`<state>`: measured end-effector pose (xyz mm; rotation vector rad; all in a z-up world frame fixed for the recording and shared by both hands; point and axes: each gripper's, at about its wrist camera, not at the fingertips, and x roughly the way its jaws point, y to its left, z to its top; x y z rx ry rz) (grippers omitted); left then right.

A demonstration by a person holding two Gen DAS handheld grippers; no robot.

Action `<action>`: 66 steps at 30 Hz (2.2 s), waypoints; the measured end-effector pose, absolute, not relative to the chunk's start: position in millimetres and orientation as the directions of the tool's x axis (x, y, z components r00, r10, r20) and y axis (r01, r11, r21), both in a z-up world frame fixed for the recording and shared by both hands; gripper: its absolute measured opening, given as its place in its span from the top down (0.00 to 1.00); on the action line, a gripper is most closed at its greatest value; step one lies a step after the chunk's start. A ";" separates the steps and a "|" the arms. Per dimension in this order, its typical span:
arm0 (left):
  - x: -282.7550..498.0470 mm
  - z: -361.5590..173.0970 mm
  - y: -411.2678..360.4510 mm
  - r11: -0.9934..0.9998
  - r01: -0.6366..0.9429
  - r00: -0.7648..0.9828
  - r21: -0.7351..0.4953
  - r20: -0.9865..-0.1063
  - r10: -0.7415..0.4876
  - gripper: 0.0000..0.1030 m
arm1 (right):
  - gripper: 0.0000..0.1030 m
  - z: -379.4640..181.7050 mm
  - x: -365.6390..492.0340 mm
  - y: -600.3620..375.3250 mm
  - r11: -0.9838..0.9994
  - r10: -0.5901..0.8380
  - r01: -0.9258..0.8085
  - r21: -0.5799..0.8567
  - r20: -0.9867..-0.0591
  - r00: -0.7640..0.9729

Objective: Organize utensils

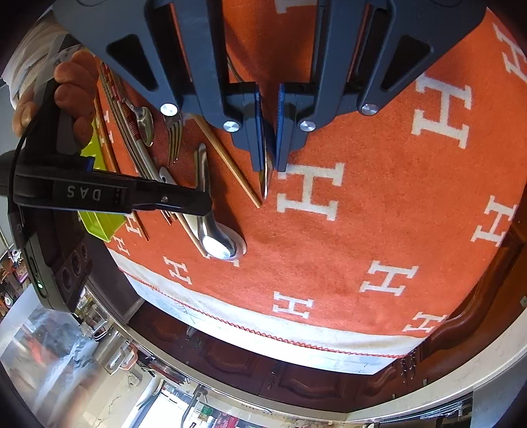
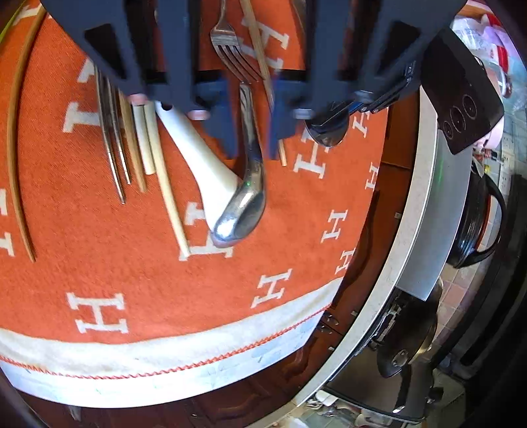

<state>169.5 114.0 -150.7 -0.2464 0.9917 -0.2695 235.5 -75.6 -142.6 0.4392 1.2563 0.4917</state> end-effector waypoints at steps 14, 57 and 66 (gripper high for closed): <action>139.3 -87.5 86.9 0.936 0.154 0.534 -0.317 -0.770 -0.348 0.96 | 0.98 -54.5 171.4 -95.6 0.849 0.528 -0.250 0.465 -0.729 0.437; 160.0 -77.8 -187.9 0.859 0.466 0.319 -0.210 -0.866 -0.385 0.95 | 0.71 -63.9 44.4 -378.4 0.890 0.341 0.029 0.455 -0.707 0.619; 122.9 -72.1 -136.0 0.890 0.426 0.361 -0.165 -0.871 -0.334 0.74 | 0.71 -56.6 47.9 -349.2 0.904 0.349 -0.014 0.428 -0.716 0.604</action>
